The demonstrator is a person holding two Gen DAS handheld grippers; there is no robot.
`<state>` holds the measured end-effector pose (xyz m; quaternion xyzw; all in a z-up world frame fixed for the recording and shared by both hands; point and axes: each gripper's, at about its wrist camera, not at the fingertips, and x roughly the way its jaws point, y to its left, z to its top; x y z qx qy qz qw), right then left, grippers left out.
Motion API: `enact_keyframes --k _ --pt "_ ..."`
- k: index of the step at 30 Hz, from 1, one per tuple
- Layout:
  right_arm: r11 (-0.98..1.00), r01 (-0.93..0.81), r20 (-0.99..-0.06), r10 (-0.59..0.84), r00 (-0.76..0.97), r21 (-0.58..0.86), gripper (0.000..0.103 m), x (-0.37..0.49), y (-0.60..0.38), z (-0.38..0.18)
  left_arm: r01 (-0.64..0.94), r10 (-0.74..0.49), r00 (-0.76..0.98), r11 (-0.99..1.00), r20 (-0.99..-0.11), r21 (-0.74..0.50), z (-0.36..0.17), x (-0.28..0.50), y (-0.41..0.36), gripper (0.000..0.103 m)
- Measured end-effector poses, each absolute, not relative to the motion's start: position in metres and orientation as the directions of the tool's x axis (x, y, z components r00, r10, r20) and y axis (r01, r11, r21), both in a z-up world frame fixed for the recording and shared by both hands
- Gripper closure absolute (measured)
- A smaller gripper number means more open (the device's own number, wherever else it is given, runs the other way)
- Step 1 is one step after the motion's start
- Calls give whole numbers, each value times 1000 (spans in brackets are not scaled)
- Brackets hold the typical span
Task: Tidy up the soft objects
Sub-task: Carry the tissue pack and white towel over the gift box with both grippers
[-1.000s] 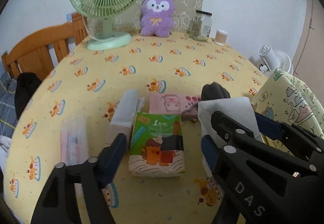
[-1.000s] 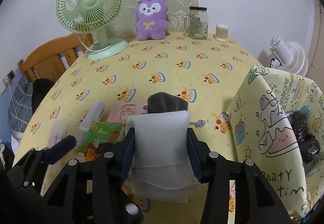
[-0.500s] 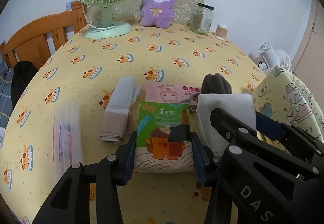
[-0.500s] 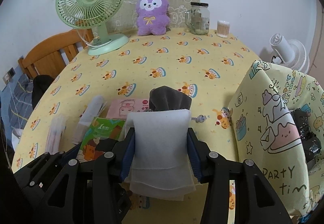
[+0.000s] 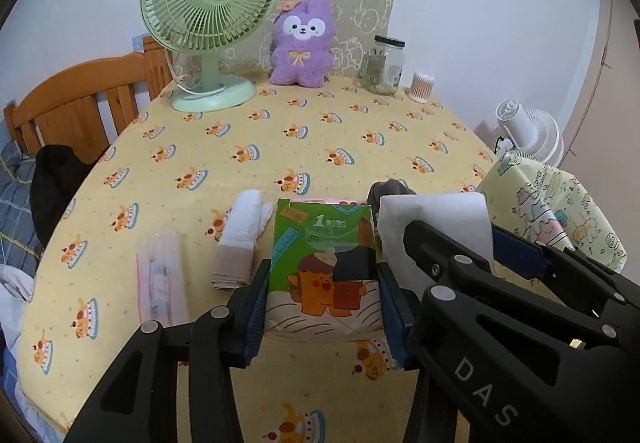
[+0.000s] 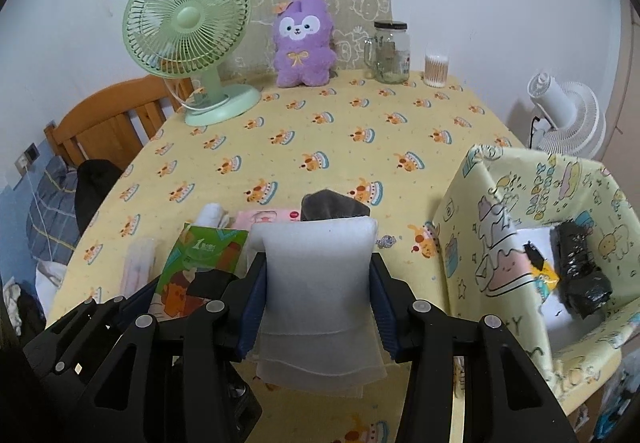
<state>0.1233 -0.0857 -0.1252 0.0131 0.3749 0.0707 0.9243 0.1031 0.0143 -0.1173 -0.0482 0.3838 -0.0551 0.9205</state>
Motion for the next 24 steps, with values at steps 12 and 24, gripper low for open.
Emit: enact_keyframes --k 12,24 --pt "988 -144 -639 150 754 61 52 107 -85 -91 64 -114 747 993 -655 -100 -85 91 14 52" --pt "986 -157 -578 162 800 58 52 96 -92 -53 80 -106 805 994 -583 -71 -48 83 5 52"
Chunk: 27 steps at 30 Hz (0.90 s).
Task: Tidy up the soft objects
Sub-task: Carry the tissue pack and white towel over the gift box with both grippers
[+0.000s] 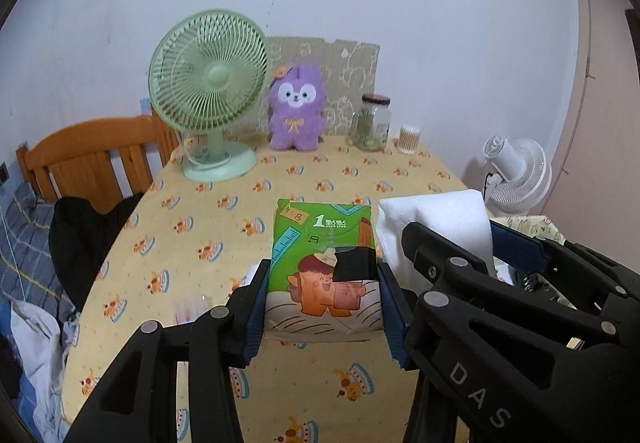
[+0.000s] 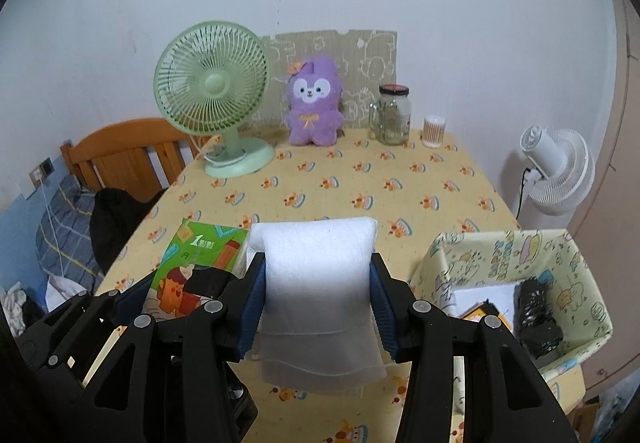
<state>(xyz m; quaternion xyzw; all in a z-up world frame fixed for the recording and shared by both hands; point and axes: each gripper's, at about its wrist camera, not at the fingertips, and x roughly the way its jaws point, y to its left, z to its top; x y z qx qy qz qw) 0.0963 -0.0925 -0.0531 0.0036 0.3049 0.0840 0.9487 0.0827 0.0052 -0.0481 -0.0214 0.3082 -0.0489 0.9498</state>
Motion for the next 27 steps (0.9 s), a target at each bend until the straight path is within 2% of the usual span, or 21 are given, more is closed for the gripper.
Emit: enact_keyframes --k 10,27 --pt "988 -140 -543 150 826 60 52 90 -112 -36 101 -116 828 993 -549 -58 -32 80 -17 52" --pt "995 -74 -531 95 842 61 52 91 -170 -28 186 -183 819 981 -545 -50 -25 91 -78 52"
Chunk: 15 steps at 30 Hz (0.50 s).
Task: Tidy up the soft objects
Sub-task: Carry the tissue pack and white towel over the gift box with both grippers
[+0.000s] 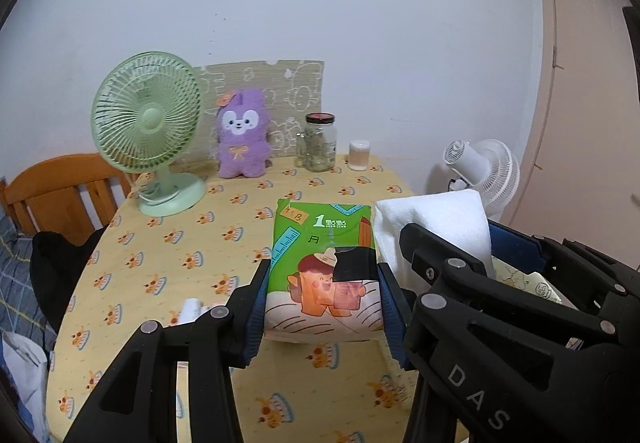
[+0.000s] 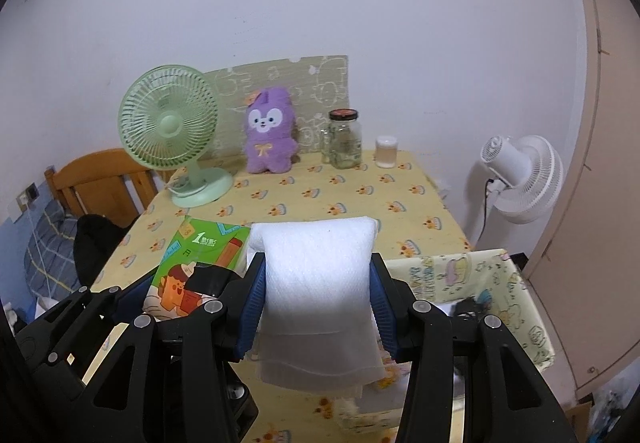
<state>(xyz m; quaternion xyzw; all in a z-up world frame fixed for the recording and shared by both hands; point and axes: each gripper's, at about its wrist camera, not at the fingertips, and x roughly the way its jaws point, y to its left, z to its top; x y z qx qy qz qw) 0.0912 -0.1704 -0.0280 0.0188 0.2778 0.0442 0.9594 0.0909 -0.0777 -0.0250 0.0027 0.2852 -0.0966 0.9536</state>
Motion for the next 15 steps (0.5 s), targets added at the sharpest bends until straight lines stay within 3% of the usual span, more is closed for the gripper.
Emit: enact_keyframes --k 15 --pt "998 21 -550 17 835 61 52 99 -226 -39 281 -257 781 959 -569 -47 -34 107 -131 51"
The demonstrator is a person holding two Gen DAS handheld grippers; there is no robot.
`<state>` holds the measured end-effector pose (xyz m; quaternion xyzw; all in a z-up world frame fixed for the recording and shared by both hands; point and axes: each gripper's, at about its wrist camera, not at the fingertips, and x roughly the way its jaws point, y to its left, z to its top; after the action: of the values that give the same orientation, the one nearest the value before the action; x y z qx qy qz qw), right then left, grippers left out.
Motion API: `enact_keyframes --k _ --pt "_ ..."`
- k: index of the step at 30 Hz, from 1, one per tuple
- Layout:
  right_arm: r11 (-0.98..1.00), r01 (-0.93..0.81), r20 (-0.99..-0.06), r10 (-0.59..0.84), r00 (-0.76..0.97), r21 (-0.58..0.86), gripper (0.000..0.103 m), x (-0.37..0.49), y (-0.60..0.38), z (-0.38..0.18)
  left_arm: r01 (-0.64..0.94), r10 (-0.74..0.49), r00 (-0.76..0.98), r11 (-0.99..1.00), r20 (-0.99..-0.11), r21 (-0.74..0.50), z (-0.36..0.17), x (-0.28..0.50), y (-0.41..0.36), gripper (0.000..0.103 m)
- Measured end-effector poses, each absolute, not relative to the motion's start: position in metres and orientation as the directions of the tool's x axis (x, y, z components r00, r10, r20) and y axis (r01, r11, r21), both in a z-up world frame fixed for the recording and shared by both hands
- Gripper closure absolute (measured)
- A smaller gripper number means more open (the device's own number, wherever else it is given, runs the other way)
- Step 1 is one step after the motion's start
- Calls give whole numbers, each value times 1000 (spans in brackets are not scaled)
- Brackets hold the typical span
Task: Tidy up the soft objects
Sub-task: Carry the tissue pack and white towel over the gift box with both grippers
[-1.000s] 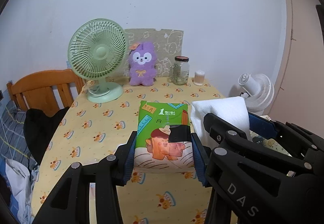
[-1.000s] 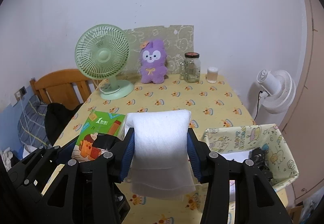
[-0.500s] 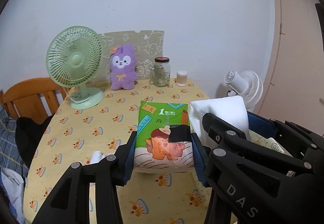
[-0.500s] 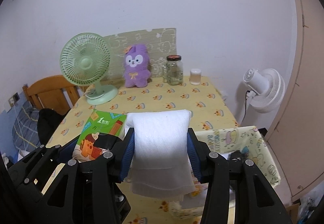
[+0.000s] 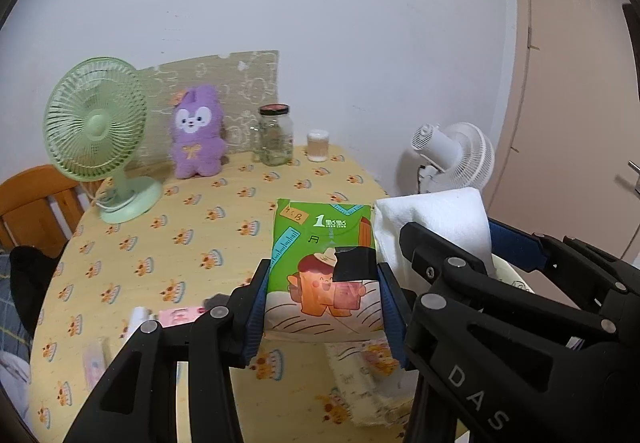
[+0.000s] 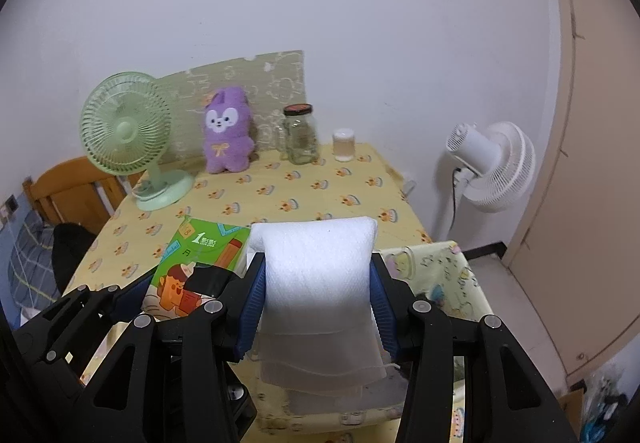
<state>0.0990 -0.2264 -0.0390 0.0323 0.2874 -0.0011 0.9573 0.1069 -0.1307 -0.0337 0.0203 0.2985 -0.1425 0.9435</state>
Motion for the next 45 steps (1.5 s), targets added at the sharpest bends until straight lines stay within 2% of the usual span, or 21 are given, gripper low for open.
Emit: enact_keyframes --k 25,27,29,34,45 --pt "985 146 -606 -63 793 88 52 114 -293 -74 385 -324 687 921 -650 -53 -69 128 -193 50" --pt "984 153 -616 -65 785 90 52 114 -296 -78 388 -317 674 921 -667 -45 -73 129 -197 47" --pt "983 157 -625 -65 778 93 52 114 -300 -83 400 -309 662 916 -683 -26 -76 129 -201 34" --pt "983 146 -645 -41 763 111 52 116 -305 -91 411 -283 671 911 -685 26 -78 127 -207 23" --pt "985 139 -650 -43 759 97 52 125 -310 -95 437 -266 659 897 -704 70 -80 135 -217 20"
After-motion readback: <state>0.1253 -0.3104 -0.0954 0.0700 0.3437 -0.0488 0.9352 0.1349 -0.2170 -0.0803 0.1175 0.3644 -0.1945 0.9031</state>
